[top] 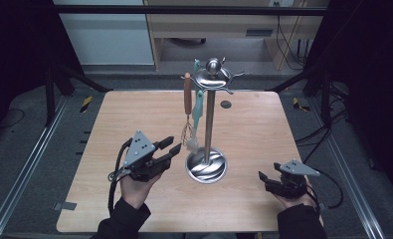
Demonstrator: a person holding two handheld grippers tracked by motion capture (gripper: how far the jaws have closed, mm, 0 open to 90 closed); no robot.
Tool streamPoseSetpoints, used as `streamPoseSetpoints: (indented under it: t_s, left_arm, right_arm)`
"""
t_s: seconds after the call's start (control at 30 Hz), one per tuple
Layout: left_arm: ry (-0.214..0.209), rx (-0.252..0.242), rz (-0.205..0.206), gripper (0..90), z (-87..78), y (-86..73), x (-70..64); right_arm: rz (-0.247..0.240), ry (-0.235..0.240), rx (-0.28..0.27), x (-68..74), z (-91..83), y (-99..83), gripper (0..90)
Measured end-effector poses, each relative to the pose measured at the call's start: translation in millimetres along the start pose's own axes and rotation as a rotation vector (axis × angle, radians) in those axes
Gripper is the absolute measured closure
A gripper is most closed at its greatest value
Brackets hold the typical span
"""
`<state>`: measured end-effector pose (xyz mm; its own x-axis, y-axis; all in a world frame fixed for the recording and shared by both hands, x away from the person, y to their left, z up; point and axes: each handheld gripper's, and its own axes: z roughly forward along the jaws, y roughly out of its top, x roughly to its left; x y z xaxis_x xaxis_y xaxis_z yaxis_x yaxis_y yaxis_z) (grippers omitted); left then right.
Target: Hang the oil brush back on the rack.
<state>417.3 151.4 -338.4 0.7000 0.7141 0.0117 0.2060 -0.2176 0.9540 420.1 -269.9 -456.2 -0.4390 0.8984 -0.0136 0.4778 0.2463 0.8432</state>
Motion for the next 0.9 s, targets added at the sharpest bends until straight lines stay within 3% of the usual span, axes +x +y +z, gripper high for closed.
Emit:
streamPoseSetpoints:
  t_s: [0.27, 0.37, 0.57, 0.73, 0.9]
  left_arm:
    - [0.034, 0.103, -0.048, 52.6, -11.8, -42.7, 27.5]
    - [0.072, 0.158, -0.050, 48.9, -14.9, -58.0, 37.9]
    - [0.110, 0.193, -0.109, 43.1, -23.5, -90.2, 58.5]
    - [0.144, 0.251, -0.141, 40.7, -27.1, -113.6, 71.9]
    - [0.169, 0.305, -0.137, 38.0, -29.8, -127.0, 82.0]
  right_arm:
    - [-0.006, -0.003, 0.006, 0.3, 1.6, -1.5, 33.1]
    - [-0.006, -0.002, 0.007, 0.6, 1.9, -1.8, 32.8]
    - [-0.014, -0.007, 0.012, -0.2, 3.1, -3.4, 32.1]
    - [-0.012, -0.004, 0.016, -0.7, 3.1, -4.8, 31.4]
    - [-0.019, -0.007, 0.030, -2.8, 4.6, -6.1, 28.9]
